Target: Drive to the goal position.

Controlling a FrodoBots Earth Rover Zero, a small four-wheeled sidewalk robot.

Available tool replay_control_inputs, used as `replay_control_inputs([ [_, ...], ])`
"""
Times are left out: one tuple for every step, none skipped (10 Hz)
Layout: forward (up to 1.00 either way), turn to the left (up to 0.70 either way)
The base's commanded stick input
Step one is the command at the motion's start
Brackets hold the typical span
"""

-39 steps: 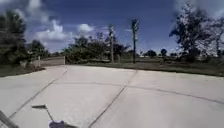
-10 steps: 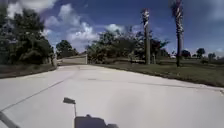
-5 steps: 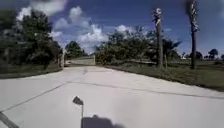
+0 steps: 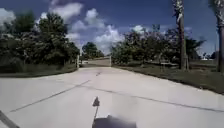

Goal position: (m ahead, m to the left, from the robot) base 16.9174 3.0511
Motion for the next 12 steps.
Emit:
replay_control_inputs([
  [0.85,0.0],
  [0.85,0.0],
  [0.85,0.0],
  [0.85,0.0],
  [0.85,0.0],
  [0.85,0.0],
  [0.85,0.0],
  [0.85,0.02],
  [0.85,0.16],
  [0.85,0.33],
  [0.85,0.34],
  [0.85,0.34],
])
